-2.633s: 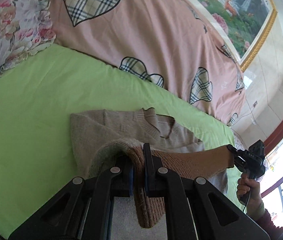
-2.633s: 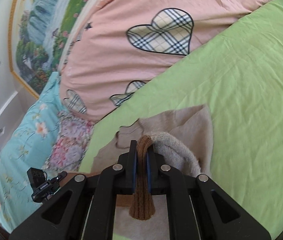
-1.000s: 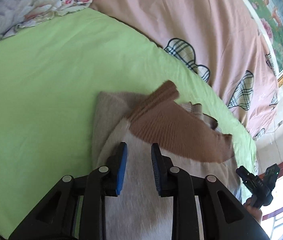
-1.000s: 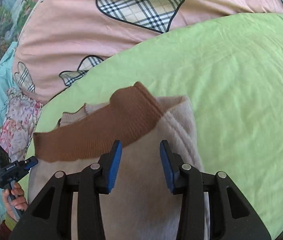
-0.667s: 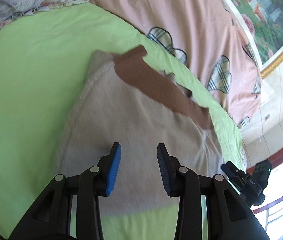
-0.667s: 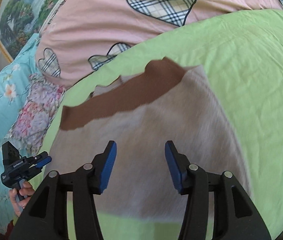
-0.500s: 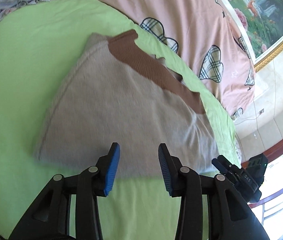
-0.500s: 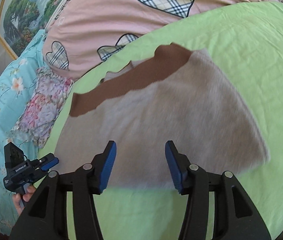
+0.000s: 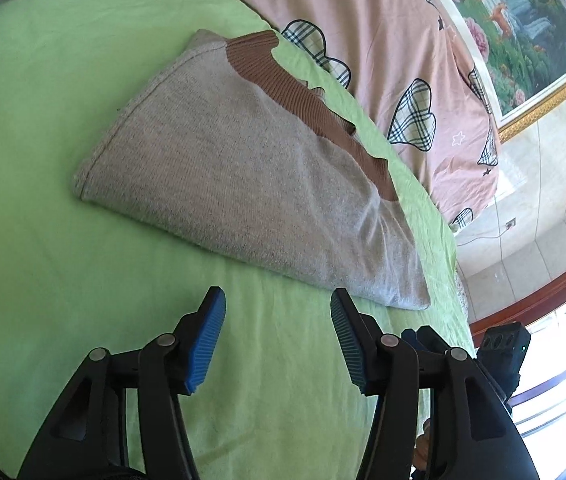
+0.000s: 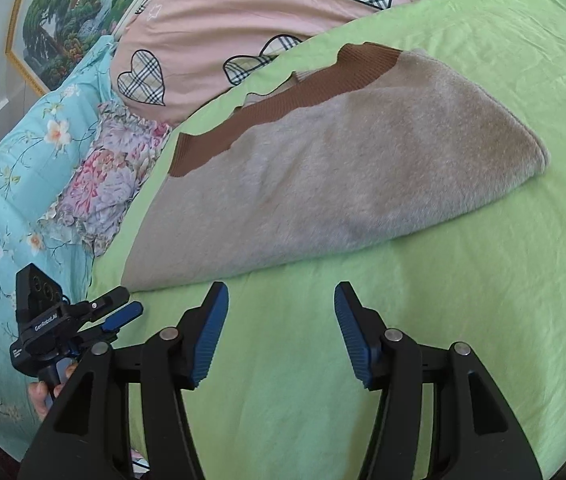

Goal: Fold small clothes

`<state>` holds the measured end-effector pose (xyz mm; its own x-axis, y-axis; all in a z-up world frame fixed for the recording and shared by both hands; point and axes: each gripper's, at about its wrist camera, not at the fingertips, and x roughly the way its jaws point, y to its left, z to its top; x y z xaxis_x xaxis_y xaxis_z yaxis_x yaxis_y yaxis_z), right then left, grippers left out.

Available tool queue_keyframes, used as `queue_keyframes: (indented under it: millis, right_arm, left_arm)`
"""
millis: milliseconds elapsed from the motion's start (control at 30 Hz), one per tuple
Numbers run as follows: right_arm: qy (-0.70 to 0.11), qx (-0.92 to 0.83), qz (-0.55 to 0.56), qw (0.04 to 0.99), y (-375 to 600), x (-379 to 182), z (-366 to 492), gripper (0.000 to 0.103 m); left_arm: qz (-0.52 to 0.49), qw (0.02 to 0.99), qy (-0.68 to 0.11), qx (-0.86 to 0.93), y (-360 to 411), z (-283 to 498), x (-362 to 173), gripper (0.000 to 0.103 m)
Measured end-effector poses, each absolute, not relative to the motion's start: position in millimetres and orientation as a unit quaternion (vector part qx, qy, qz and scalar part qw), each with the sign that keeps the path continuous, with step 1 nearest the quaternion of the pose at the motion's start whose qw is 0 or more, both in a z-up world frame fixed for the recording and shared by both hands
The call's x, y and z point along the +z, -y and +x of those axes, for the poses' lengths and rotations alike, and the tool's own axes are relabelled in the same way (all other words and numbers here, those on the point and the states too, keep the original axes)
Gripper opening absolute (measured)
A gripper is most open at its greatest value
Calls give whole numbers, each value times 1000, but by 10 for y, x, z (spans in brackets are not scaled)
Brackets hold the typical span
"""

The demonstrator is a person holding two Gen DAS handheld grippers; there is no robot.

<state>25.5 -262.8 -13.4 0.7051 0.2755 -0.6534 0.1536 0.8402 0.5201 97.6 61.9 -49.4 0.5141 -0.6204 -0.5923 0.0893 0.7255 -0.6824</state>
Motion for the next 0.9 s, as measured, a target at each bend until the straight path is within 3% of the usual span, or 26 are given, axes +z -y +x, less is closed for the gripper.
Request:
queue_keyframes:
  millis: [433, 567, 900]
  right_arm:
    - [-375, 36, 283, 882, 2617, -79, 189, 59]
    - [-378, 36, 286, 880, 2609, -111, 192, 59]
    - [-379, 38, 299, 875, 2631, -152, 202, 59]
  left_arm:
    - [-326, 807, -448, -203, -630, 1062, -640, 56]
    - [-368, 801, -427, -203, -731, 1141, -666, 68]
    - [-399, 813, -395, -156, -917, 1492, -690, 68]
